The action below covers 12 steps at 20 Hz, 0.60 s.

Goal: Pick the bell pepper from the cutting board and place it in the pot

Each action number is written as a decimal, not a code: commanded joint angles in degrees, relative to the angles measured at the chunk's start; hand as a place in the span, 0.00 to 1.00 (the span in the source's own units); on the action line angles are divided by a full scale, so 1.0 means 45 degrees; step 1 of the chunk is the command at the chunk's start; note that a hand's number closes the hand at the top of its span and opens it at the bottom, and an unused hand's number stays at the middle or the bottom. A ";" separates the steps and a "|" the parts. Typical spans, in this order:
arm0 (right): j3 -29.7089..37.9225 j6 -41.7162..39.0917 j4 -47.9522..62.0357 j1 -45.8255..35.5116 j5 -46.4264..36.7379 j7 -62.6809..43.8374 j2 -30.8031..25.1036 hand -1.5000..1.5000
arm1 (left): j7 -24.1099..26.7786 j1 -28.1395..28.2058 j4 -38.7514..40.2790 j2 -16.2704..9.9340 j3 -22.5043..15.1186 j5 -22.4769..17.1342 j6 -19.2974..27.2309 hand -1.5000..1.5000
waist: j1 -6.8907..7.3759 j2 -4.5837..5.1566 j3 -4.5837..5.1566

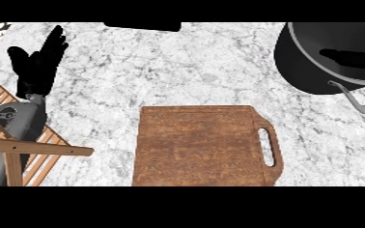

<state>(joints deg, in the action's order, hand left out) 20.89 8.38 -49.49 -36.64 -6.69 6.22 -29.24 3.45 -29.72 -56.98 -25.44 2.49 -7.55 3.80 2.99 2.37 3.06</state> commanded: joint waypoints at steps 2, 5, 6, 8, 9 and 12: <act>0.1127 -0.1551 0.0997 0.0454 0.1194 0.1268 -0.0868 0.00 | -0.0249 0.0443 -0.1189 0.1335 0.0382 -0.1134 0.0294 0.50 | -0.0035 -0.0537 -0.0751; 0.1634 -0.2559 0.1692 0.0534 0.1562 0.1790 -0.1827 0.00 | 0.0013 0.0790 -0.1253 0.1313 0.0399 -0.1299 0.0086 0.50 | 0.0008 -0.0485 -0.0743; 0.1761 -0.2747 0.1853 0.0714 0.1610 0.1871 -0.2073 0.00 | -0.0223 0.0838 -0.1428 0.1294 0.0393 -0.1172 0.0353 0.50 | 0.0008 -0.0545 -0.0748; 0.1982 -0.3452 0.2318 0.0700 0.1851 0.2207 -0.2495 0.00 | -0.0125 0.0745 -0.1212 0.1489 0.0340 -0.0989 0.0742 0.50 | -0.0097 -0.0455 -0.0746; 0.1886 -0.3322 0.2417 0.0506 0.1810 0.2270 -0.2227 0.00 | -0.0760 0.0335 -0.1603 0.1222 0.0379 -0.1147 0.0484 0.50 | 0.0065 -0.0517 -0.0755; 0.1952 -0.4084 0.2967 0.0841 0.1771 0.2502 -0.2898 0.00 | -0.0450 0.0863 -0.1957 0.1600 -0.0026 -0.1040 0.0592 0.50 | 0.0132 -0.0547 -0.0747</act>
<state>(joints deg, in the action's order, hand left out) 28.94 -6.59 -38.95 -33.67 0.83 15.82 -39.71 2.02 -28.45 -58.93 -25.71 2.48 -8.05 4.64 2.31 2.56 2.99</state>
